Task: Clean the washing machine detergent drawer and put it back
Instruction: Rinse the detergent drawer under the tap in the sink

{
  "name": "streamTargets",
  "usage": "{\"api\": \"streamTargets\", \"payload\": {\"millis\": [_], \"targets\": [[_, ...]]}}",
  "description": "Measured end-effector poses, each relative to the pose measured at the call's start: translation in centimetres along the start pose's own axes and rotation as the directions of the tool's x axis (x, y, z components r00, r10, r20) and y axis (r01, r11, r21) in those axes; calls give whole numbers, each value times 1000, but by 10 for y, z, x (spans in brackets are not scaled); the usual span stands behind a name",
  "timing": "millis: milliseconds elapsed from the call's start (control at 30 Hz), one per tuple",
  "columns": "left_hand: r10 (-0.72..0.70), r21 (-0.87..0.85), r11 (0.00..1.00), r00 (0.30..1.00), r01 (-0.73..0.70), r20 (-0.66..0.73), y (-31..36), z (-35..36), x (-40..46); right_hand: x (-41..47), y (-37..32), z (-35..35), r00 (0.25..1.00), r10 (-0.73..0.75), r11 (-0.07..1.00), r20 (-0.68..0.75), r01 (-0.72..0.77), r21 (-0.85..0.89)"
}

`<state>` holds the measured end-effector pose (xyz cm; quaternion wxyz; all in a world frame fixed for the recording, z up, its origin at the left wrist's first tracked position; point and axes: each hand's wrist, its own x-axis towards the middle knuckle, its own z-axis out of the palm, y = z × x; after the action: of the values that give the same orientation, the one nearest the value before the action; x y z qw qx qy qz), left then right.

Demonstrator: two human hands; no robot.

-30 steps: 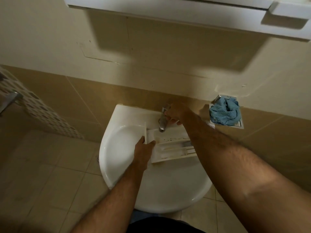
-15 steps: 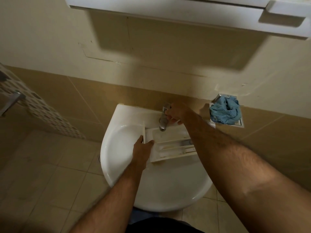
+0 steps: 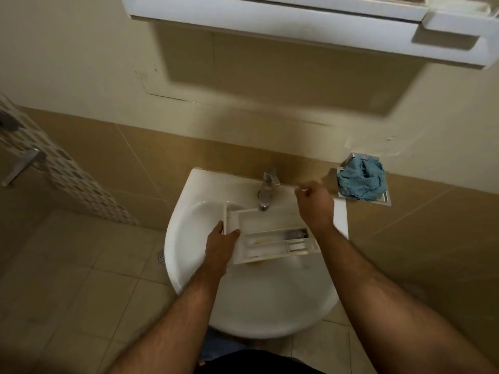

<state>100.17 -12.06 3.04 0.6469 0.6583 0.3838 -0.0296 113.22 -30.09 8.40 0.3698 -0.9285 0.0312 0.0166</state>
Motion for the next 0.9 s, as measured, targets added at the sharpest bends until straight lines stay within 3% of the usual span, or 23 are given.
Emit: {"api": "streamTargets", "payload": {"millis": [133,333,667,900], "targets": [[15,45,999,1000,-14,-13,-1,-7,-1,-13,36,-5,990,144,989,14,-143,-28],[36,172,985,999,-29,-40,1,-21,2,-33,65,15,932,284,959,226,-282,-39],[43,234,972,996,-24,-75,8,-38,5,-48,74,45,913,258,964,316,-266,-18],[3,116,993,999,1,-34,1,-38,8,-46,69,32,932,253,962,261,-270,32]]}}
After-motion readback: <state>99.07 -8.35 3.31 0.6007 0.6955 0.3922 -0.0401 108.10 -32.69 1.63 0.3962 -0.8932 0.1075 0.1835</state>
